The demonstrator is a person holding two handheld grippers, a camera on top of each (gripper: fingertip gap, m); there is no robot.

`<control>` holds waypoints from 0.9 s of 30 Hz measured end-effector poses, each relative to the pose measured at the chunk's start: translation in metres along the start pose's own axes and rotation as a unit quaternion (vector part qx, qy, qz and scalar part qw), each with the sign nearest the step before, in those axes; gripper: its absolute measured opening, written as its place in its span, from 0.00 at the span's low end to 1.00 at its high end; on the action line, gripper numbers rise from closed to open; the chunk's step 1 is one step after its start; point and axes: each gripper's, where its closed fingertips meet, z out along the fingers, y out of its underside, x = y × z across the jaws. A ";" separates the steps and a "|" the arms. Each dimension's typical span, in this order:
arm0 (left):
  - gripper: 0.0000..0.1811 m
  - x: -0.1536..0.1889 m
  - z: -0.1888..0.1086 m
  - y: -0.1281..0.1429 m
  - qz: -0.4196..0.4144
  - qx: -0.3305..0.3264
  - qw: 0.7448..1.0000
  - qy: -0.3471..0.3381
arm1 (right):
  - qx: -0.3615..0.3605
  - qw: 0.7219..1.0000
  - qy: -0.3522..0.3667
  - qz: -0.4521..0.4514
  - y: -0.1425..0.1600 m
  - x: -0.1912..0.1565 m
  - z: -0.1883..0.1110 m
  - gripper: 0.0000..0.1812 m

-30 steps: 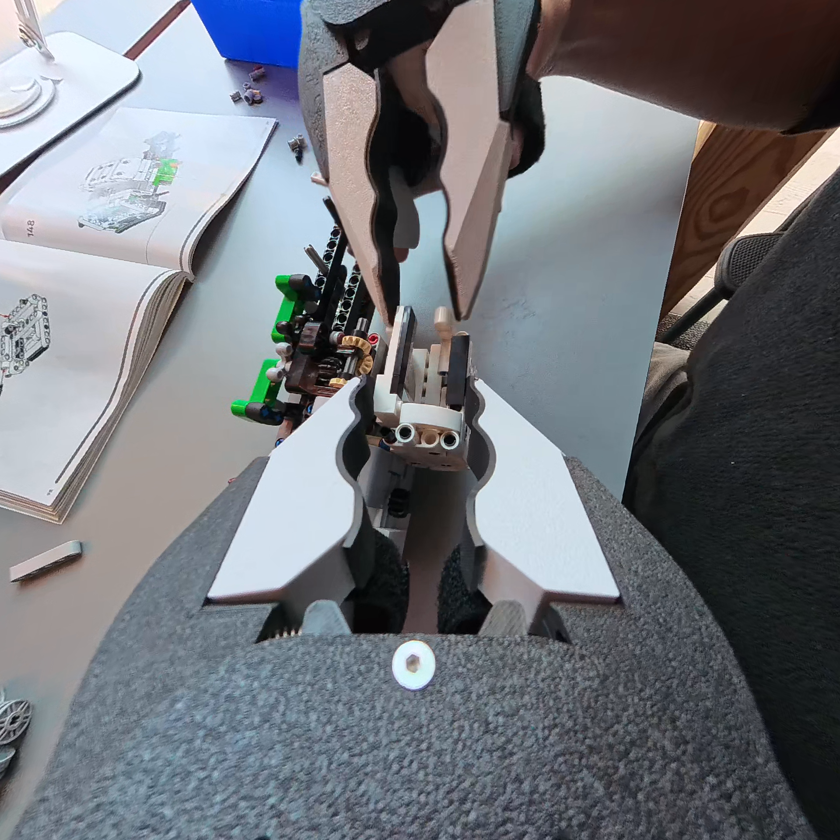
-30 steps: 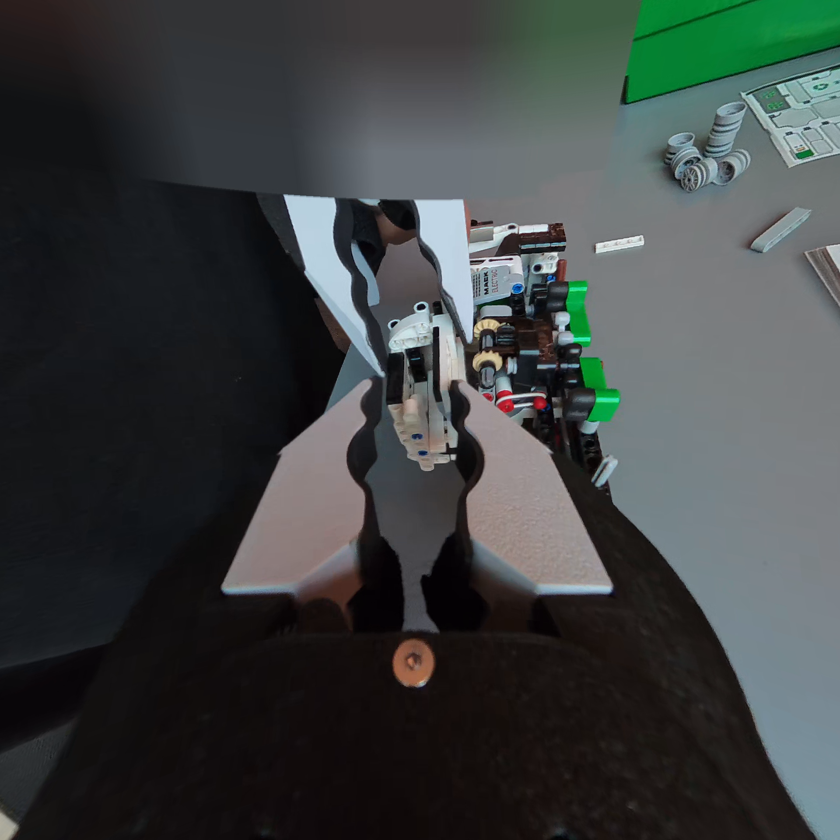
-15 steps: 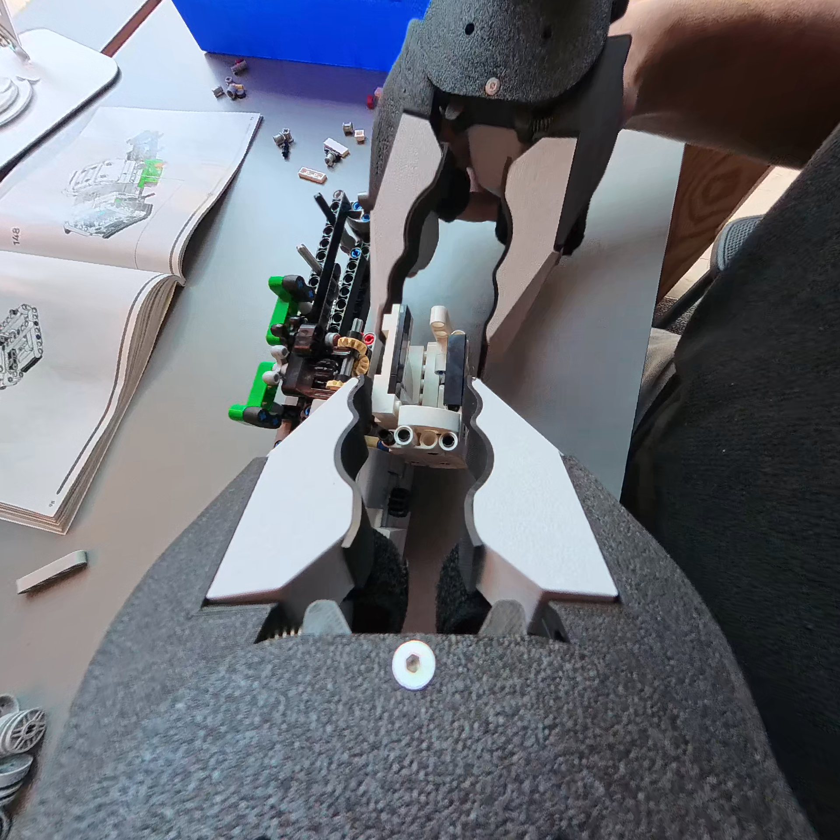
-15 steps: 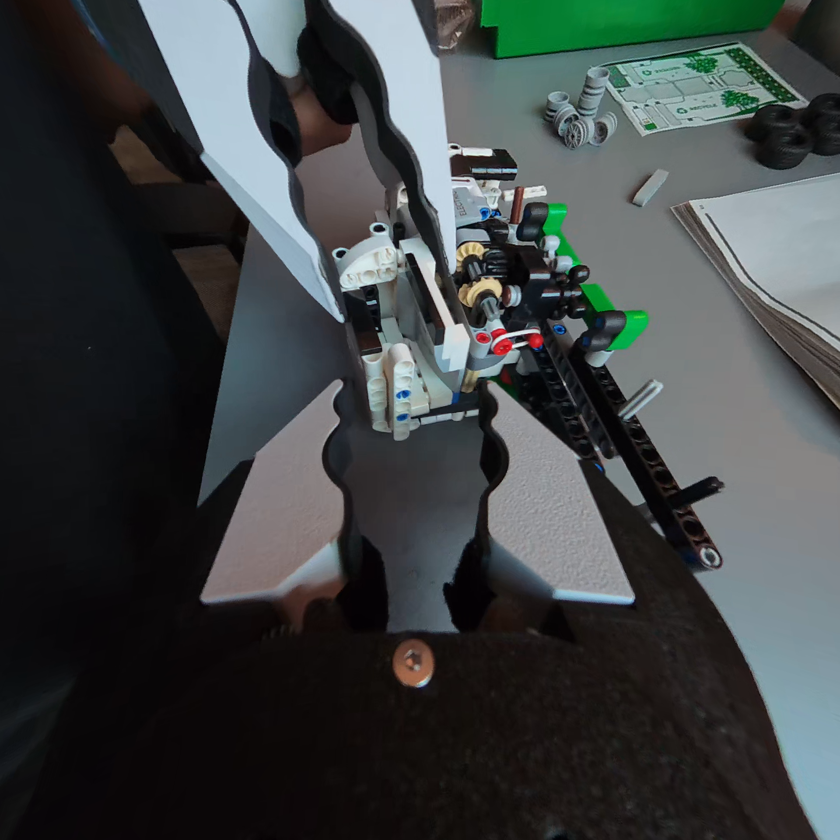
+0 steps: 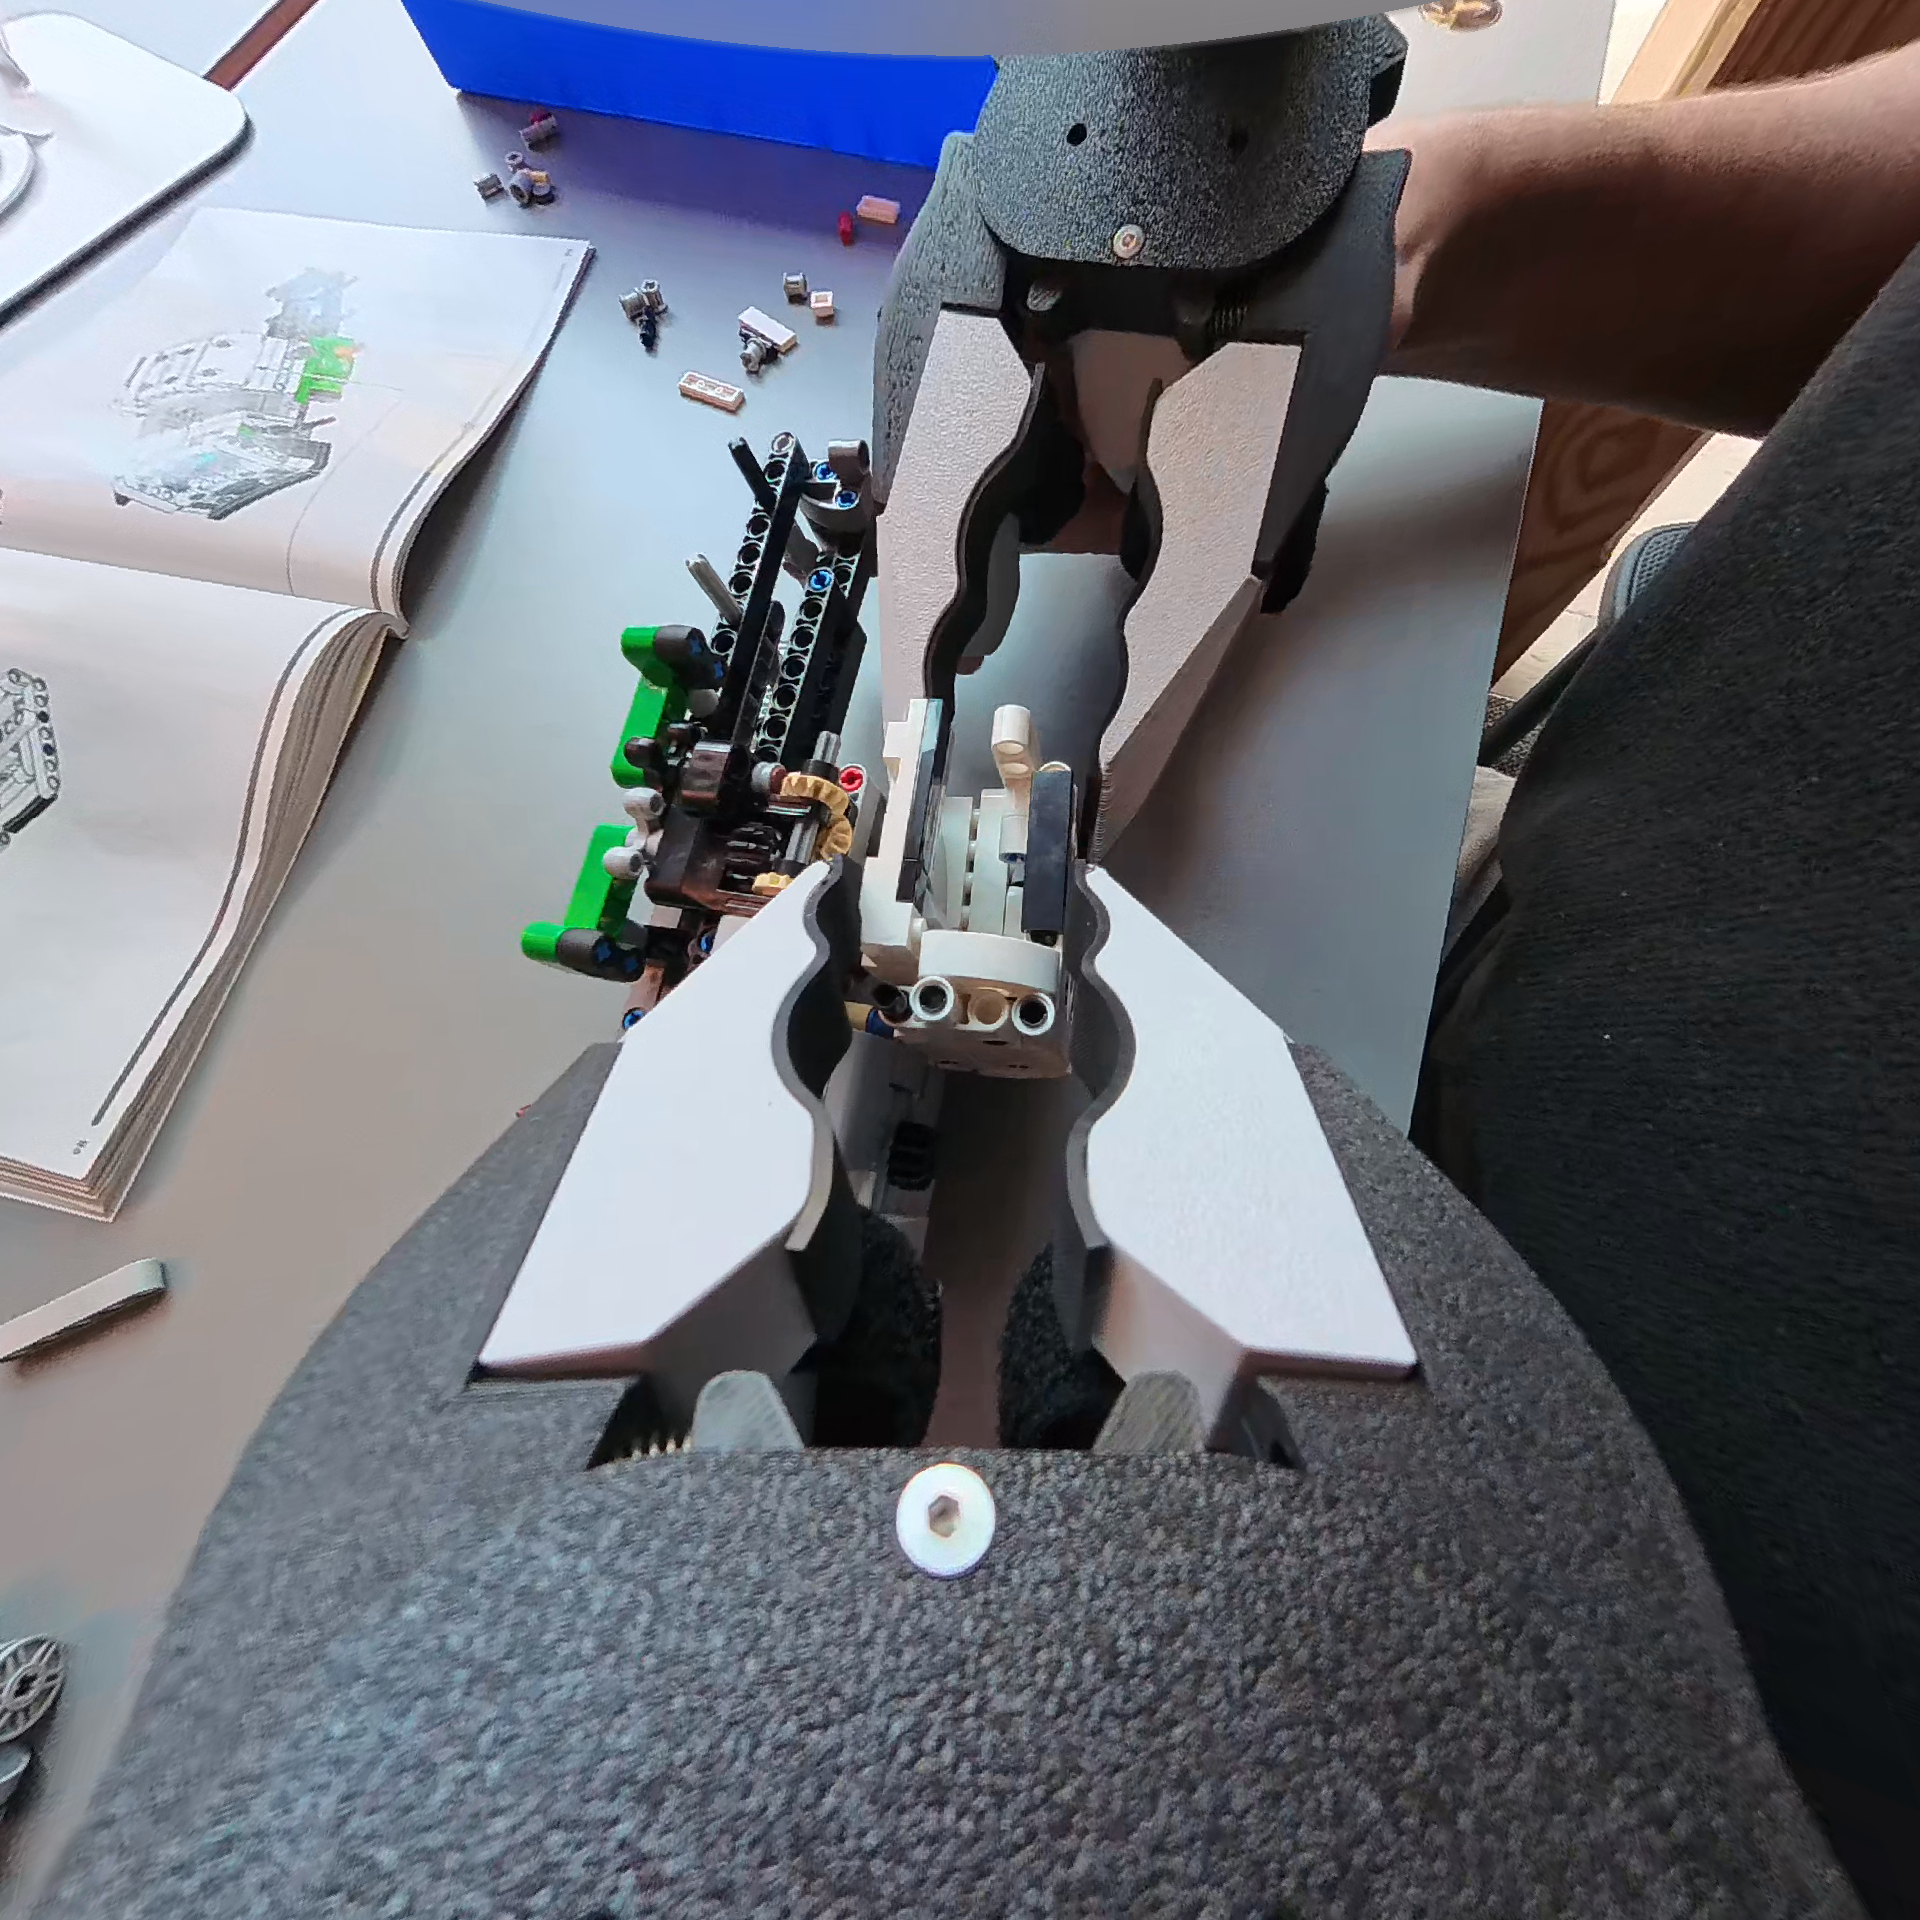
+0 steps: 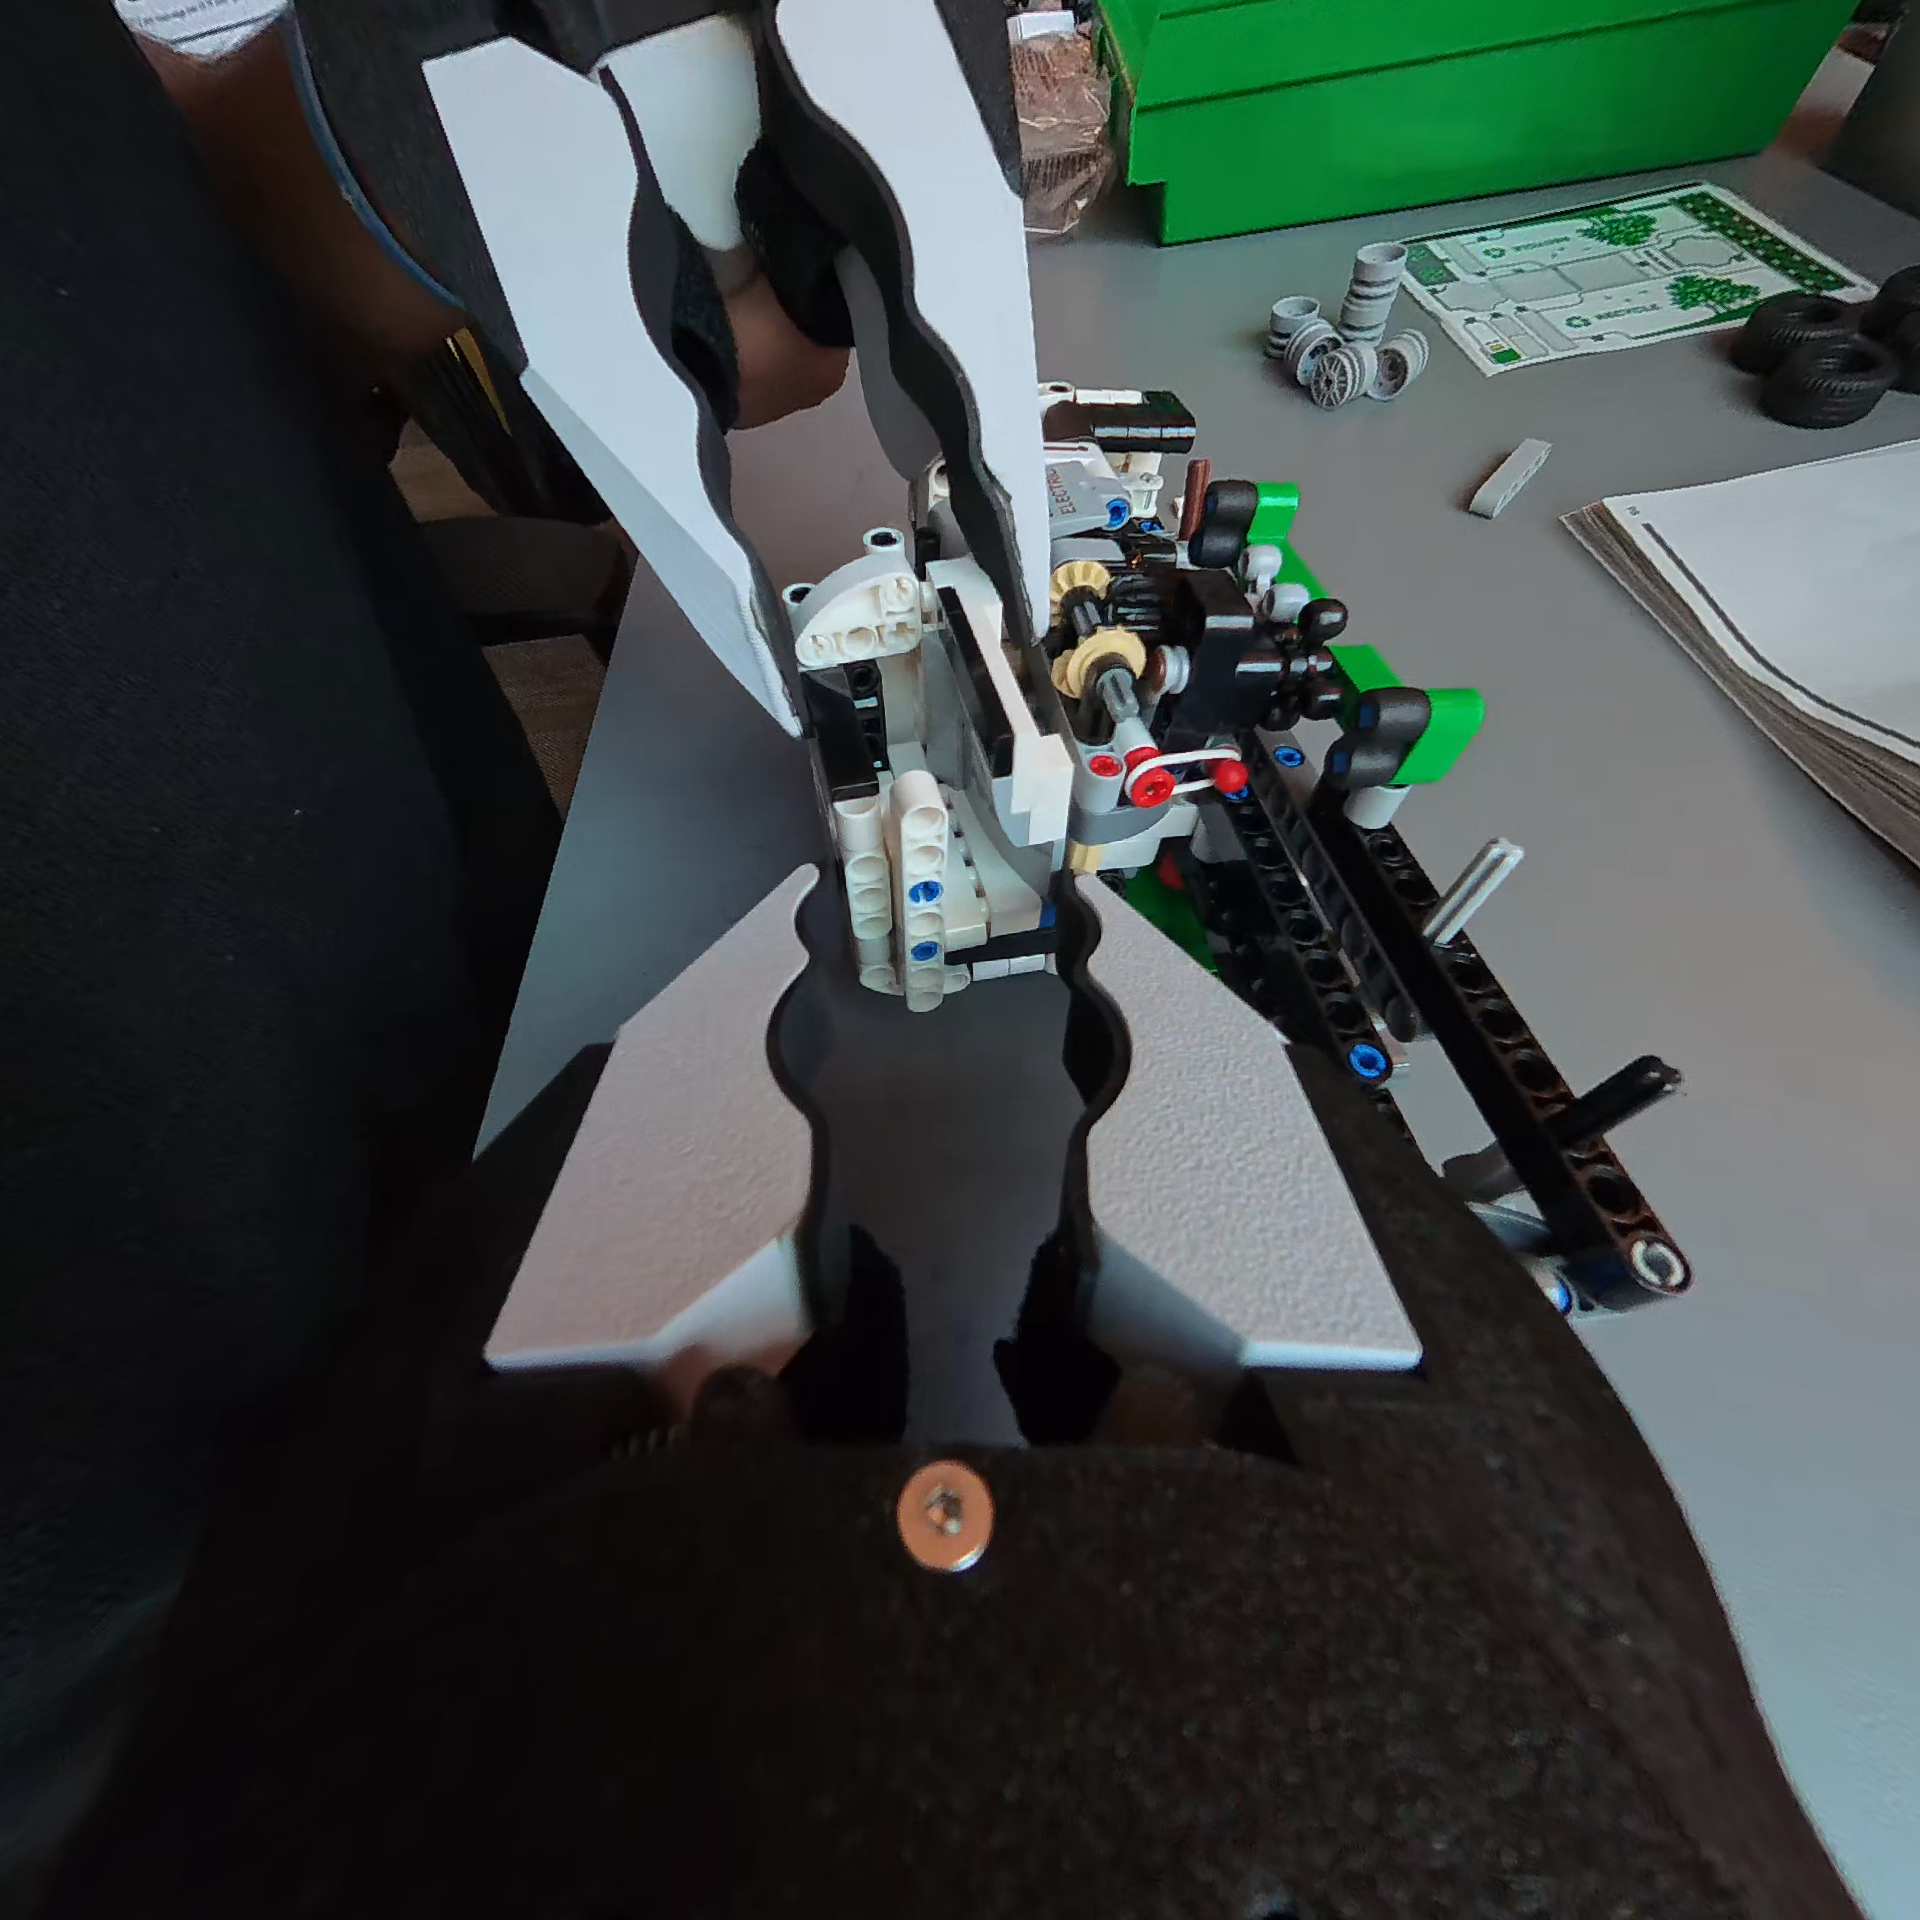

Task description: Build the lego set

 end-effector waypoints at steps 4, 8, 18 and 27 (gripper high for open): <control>0.21 -0.001 0.001 -0.001 -0.002 -0.004 1.000 0.000 | 0.003 1.000 -0.010 0.009 0.000 0.001 0.000 0.22; 0.20 -0.001 0.001 -0.001 0.002 -0.004 1.000 -0.002 | -0.001 1.000 -0.017 0.010 0.001 0.001 0.000 0.22; 0.19 0.001 0.003 -0.004 0.025 -0.001 1.000 0.000 | -0.016 1.000 -0.019 -0.002 0.002 0.001 0.001 0.21; 0.20 -0.004 0.002 -0.003 0.004 0.016 1.000 -0.017 | -0.027 0.999 -0.016 -0.008 -0.001 0.005 -0.002 0.22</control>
